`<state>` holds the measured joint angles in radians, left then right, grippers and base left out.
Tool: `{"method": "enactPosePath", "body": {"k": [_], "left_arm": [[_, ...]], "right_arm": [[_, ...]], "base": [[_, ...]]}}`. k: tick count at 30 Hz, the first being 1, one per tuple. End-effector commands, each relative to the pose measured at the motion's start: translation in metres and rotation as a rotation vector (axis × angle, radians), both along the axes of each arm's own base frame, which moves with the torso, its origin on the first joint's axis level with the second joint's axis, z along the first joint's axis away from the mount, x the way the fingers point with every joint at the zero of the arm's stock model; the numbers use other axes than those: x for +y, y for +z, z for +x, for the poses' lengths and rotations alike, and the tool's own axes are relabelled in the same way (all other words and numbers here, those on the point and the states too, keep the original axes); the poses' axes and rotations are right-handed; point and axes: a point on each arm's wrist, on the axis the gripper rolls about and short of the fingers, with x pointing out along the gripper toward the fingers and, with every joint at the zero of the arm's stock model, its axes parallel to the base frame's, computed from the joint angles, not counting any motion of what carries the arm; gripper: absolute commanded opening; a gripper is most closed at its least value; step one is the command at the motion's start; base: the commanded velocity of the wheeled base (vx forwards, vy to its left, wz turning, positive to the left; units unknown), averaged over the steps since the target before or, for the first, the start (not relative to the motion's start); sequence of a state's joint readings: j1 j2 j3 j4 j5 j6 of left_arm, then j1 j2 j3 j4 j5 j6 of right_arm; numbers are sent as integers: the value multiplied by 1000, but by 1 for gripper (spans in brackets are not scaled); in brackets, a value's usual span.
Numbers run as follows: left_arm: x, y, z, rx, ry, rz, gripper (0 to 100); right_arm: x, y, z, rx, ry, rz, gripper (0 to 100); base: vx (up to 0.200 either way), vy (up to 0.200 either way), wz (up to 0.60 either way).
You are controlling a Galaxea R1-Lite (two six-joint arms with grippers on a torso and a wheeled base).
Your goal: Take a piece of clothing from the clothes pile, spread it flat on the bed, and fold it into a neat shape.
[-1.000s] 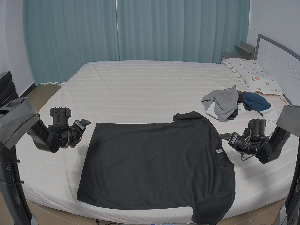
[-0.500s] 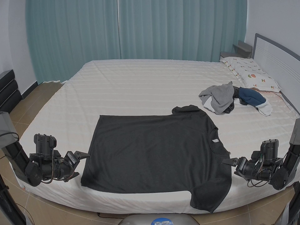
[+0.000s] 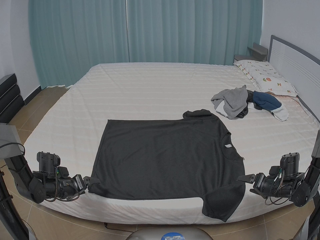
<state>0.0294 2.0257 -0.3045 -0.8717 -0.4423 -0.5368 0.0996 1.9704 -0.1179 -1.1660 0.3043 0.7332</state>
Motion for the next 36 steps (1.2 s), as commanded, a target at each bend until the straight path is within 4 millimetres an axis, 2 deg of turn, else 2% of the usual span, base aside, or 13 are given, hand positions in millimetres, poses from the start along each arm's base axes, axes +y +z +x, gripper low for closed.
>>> {"method": "enactPosePath", "body": {"k": [1, 9, 16, 23, 31, 32, 36], "left_arm": [[13, -17, 14, 17, 7, -3, 100], [13, -28, 18, -4, -76, 73, 100], [5, -30, 28, -18, -107, 78, 100], [-5, -35, 34, -13, -102, 137, 100], [-5, -35, 35, -15, -102, 138, 100], [-5, -35, 35, -14, -101, 137, 0], [-3, -36, 32, -8, -93, 136, 0]], "right_arm": [[0, -1, -1, 8, 2, 1, 100], [0, -1, -1, 8, 2, 1, 100], [0, -1, -1, 4, 2, 1, 100], [-1, 0, 0, -5, -4, 1, 100], [-3, -3, 1, 6, -9, 0, 100], [-2, -3, 2, 6, -10, -2, 100], [-3, -5, 2, 11, -12, -1, 100]], "base": [[0, 0, 0], [0, 0, 0], [0, 0, 0], [0, 0, 0], [0, 0, 0], [0, 0, 0], [0, 0, 0]]}}
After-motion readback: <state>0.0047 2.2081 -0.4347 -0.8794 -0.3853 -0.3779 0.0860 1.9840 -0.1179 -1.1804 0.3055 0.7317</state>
